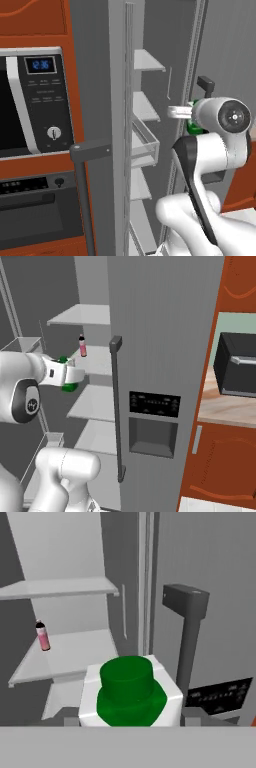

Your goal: Take out the milk from the fridge and place it on the tray on the counter. Then take the sugar cube near the tray and place it in the tray.

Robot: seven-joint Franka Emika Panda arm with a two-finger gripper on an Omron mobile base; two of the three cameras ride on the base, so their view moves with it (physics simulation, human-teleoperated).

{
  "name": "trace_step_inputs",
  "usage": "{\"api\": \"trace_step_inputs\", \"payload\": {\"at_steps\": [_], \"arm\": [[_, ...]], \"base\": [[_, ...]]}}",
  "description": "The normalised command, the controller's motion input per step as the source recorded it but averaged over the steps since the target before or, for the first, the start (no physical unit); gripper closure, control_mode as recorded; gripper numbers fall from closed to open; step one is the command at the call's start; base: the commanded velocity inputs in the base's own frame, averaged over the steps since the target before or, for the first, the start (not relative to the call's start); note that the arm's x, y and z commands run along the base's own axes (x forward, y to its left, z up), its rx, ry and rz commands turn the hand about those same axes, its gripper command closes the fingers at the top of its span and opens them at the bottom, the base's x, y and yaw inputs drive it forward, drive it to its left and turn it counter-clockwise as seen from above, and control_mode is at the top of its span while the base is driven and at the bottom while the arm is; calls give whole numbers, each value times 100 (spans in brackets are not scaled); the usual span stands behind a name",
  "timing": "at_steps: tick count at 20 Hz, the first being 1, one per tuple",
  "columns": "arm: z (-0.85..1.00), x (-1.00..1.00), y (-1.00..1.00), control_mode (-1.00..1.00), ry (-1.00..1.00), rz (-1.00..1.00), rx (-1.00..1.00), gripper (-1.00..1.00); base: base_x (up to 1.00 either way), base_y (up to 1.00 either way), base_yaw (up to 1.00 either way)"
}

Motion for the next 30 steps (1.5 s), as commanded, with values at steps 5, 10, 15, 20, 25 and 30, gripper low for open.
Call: {"api": "trace_step_inputs", "payload": {"at_steps": [5, 10, 15, 20, 25, 30], "arm": [[-26, -15, 0, -100, 10, 10, 0, 100], [-20, -3, -8, -100, 11, 10, 0, 100], [-18, -8, -8, 100, 9, 5, 0, 100], [0, 0, 0, 100, 0, 0, 0, 100], [0, 0, 0, 100, 0, 0, 0, 100], [0, 0, 0, 100, 0, 0, 0, 100]], "base": [[0, 0, 0], [0, 0, 0], [-20, -9, 1], [-78, -84, -17], [-12, -100, -62], [-1, -98, -67]]}}
